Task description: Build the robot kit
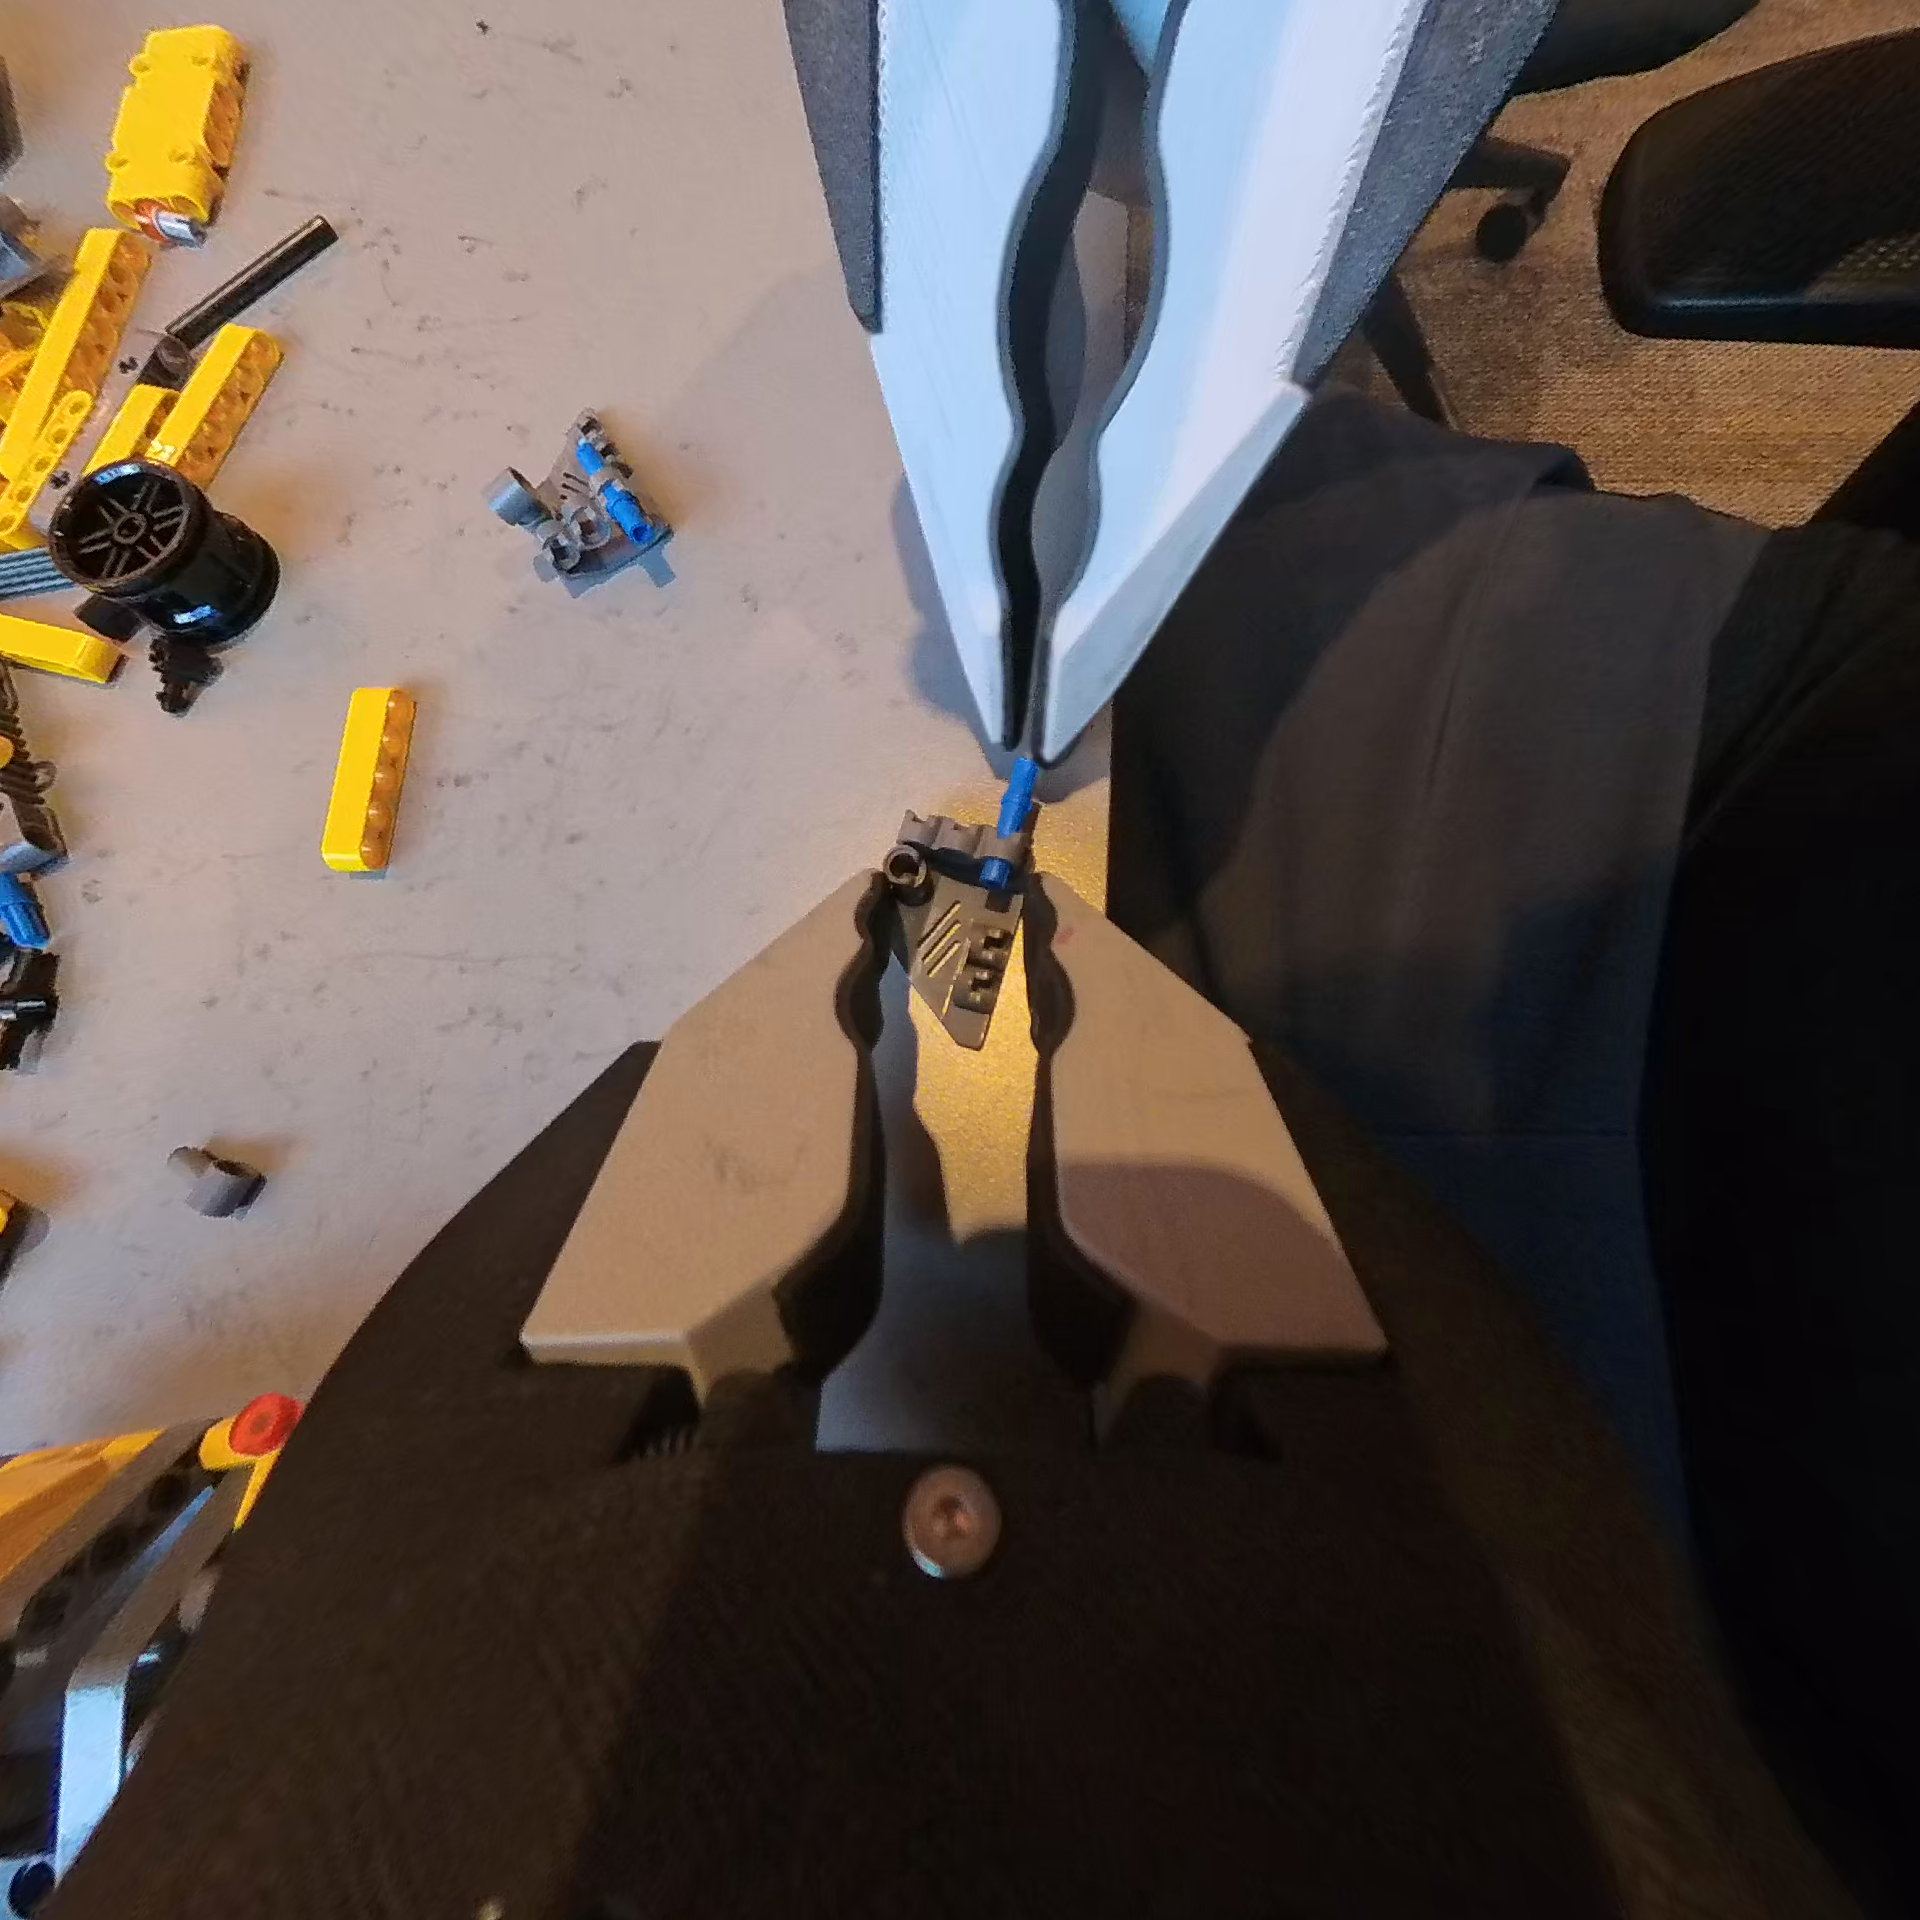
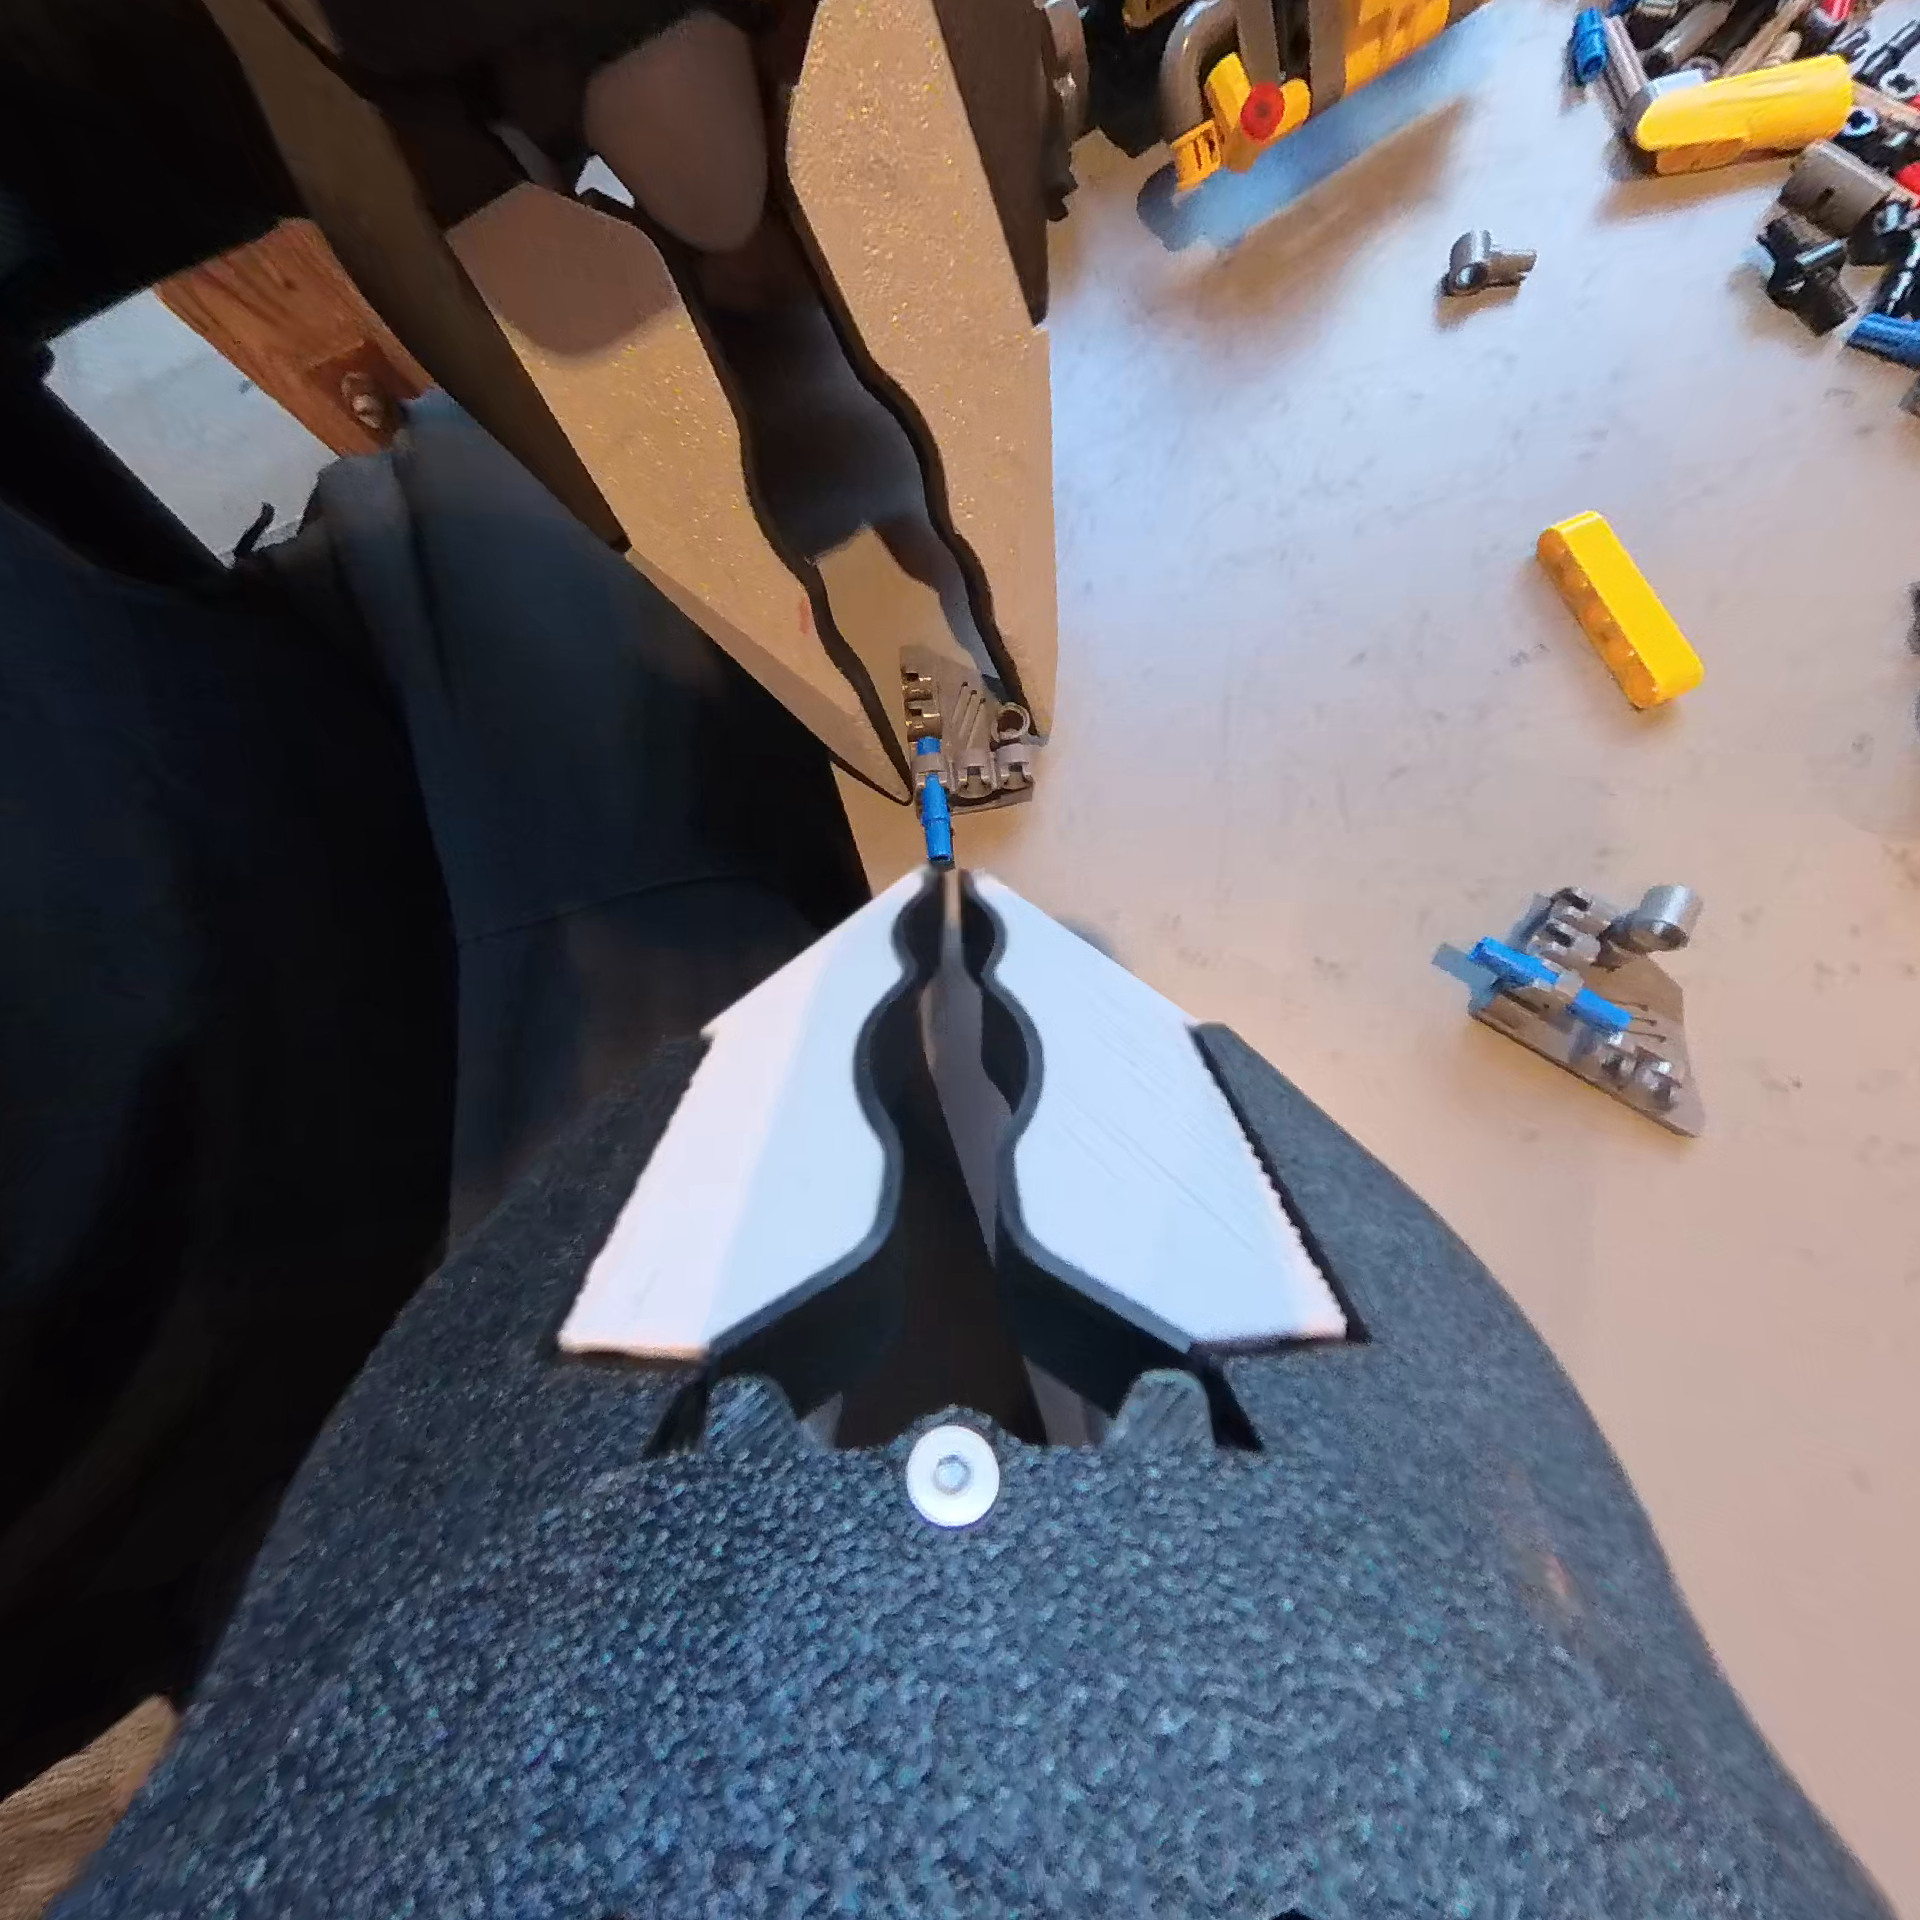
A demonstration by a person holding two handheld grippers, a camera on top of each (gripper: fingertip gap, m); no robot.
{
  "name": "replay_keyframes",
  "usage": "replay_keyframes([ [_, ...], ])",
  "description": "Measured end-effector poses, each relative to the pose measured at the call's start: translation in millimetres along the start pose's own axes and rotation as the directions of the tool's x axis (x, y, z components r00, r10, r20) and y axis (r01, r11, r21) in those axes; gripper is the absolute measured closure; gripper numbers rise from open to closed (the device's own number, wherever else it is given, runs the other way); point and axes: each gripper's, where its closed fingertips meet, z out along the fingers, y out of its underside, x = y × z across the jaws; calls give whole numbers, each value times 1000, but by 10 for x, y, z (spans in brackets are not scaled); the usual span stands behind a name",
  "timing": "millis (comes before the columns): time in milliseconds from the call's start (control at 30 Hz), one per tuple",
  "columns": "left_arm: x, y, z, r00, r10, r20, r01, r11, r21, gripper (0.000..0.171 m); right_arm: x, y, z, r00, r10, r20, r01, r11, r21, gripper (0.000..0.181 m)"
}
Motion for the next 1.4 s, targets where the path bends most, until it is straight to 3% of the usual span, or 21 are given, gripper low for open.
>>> replay_keyframes([
  [367,-6,2,0,1000,-13,-1,13,1000,1,148,-4,-42,5,995,-100,-9,100,995,-14,181],
  [967,0,19,-15,999,-40,-8,40,999,6,148,-27,-89,62,999,-34,39,32,999,33,181],
  [1067,-39,16,-11,998,-62,6,62,998,14,148,24,-91,62,1000,-10,2,10,999,47,181],
  [1200,-107,-11,4,993,-62,96,61,998,16,147,215,-30,24,988,-11,-157,17,999,38,176],
  [1267,-159,-13,-7,986,-65,151,63,998,16,137,290,-12,-29,975,10,-224,6,997,71,170],
  [1400,-128,-39,-21,981,-146,125,141,989,41,116,251,-57,-115,970,83,-229,-37,980,198,167],
])
